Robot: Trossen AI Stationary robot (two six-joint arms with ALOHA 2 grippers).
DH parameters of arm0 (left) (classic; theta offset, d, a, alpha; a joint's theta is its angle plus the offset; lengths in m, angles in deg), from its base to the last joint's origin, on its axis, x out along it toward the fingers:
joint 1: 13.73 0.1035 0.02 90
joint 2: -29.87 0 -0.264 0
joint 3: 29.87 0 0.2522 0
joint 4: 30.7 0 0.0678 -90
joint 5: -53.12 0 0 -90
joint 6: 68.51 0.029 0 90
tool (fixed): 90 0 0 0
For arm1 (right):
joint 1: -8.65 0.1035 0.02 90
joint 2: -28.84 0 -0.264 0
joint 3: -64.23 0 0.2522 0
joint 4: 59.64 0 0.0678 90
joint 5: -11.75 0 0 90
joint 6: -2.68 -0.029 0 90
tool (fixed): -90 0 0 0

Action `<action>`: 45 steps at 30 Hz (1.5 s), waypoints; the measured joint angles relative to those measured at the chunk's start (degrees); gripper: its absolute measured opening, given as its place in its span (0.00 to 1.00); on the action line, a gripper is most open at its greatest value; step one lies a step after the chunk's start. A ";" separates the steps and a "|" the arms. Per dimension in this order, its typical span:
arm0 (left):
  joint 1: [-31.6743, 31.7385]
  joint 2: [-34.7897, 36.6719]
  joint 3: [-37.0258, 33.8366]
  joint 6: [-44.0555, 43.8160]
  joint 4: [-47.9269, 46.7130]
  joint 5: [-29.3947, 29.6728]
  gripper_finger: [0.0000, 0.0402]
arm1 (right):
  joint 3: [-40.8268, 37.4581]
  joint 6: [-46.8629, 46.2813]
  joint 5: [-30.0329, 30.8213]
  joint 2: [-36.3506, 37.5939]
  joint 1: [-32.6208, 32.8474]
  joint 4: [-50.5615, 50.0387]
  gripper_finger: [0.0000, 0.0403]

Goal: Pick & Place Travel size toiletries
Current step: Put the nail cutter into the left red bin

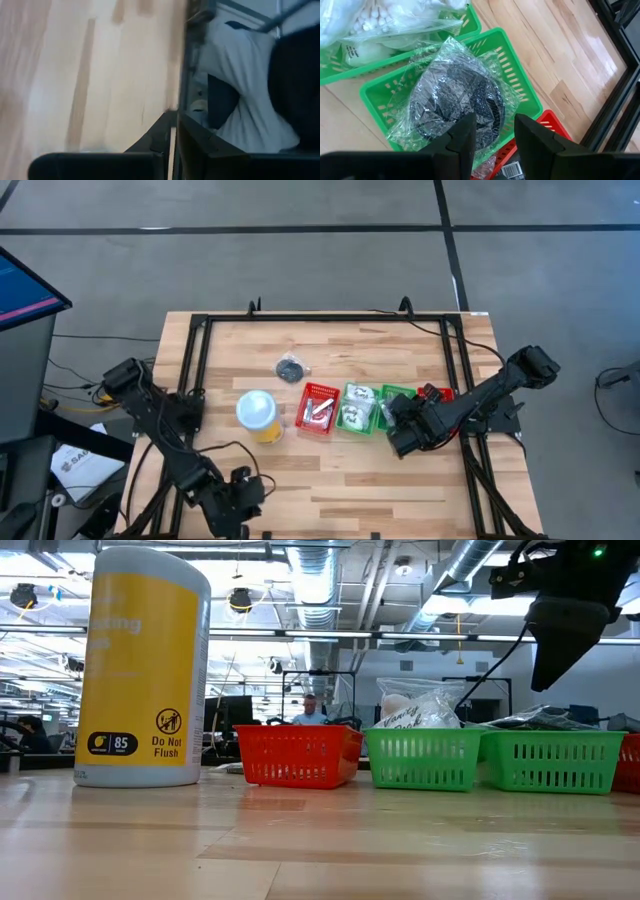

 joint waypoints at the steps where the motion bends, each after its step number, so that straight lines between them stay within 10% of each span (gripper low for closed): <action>1: -0.02 0.00 -0.91 -3.47 -0.05 0.00 0.06 | 0.00 0.02 0.00 0.00 0.00 0.00 0.31; 13: 0.20 -0.04 -11.07 -36.86 -0.49 -7.96 0.06 | -0.02 1.52 0.02 -0.02 0.00 0.22 0.30; 45: 4.24 -0.35 -15.02 -47.37 -0.38 -11.56 0.46 | -0.02 2.43 -0.02 -0.02 0.00 1.27 0.31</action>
